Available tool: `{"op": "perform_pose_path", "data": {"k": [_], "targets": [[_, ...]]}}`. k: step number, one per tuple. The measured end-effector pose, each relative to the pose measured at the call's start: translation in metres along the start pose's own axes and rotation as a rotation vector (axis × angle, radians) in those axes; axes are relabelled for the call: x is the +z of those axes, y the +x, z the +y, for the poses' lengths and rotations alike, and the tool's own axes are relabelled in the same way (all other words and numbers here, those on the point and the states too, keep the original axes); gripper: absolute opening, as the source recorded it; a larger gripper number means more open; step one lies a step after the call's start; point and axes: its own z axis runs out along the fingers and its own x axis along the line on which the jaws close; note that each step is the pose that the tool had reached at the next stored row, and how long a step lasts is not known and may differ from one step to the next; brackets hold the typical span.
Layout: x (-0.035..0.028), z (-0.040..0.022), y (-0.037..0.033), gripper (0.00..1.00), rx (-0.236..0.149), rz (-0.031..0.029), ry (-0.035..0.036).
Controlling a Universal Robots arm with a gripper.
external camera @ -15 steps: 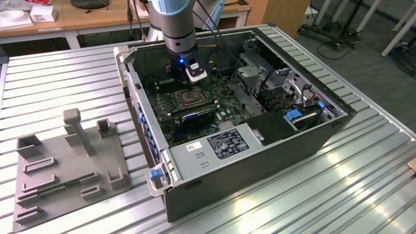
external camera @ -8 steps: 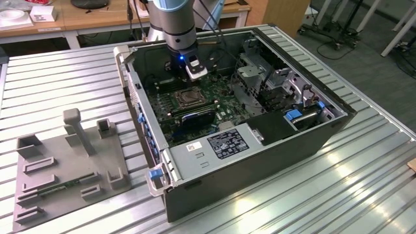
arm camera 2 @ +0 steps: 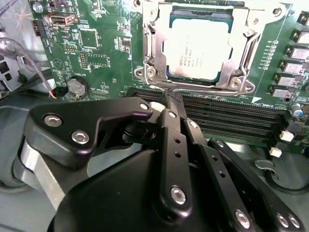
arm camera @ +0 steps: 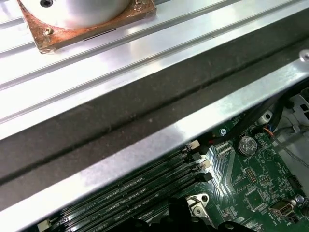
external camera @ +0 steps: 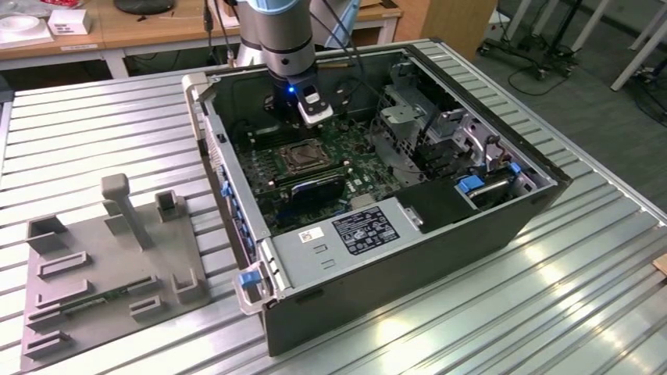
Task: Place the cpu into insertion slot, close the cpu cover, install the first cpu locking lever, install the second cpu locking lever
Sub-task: 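Install the first cpu locking lever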
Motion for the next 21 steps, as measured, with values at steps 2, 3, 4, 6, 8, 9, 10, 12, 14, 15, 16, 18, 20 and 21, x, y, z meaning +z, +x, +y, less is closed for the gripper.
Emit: {"op": "perform_pose_path", "data": {"k": [2,3,4,6,8,9,10,12,14,15,16,18,20,21], "targets": [[0.0,0.0,0.0,0.11,0.0,0.0001,0.0],[0.0,0.0,-0.0001,0.11,0.0,0.0012,0.0005],[0.0,0.0001,-0.0002,0.11,0.001,0.0049,0.0019],[0.0,0.0001,-0.0002,0.11,0.003,0.0135,0.0053],[0.0,0.0001,-0.0002,0.11,0.004,0.0187,0.008],[0.0,0.0001,-0.0002,0.11,0.004,0.019,0.0081],[-0.0001,0.0001,-0.0002,0.11,0.004,0.0191,0.0083],[0.0,0.0001,-0.0002,0.11,0.004,0.0192,0.0082],[0.0,0.0001,-0.0002,0.11,0.004,0.0194,0.0083],[0.0001,0.0002,-0.0003,0.11,0.004,0.0206,0.0088],[0.0001,0.0002,-0.0003,0.11,0.004,0.0232,0.0101],[0.0,0.0001,-0.0002,0.11,0.006,0.0317,0.015],[-0.0001,0.0001,-0.0002,0.11,0.006,0.0355,0.0173],[-0.0006,0.0002,-0.0003,0.11,0.007,0.0358,0.0176]]}}
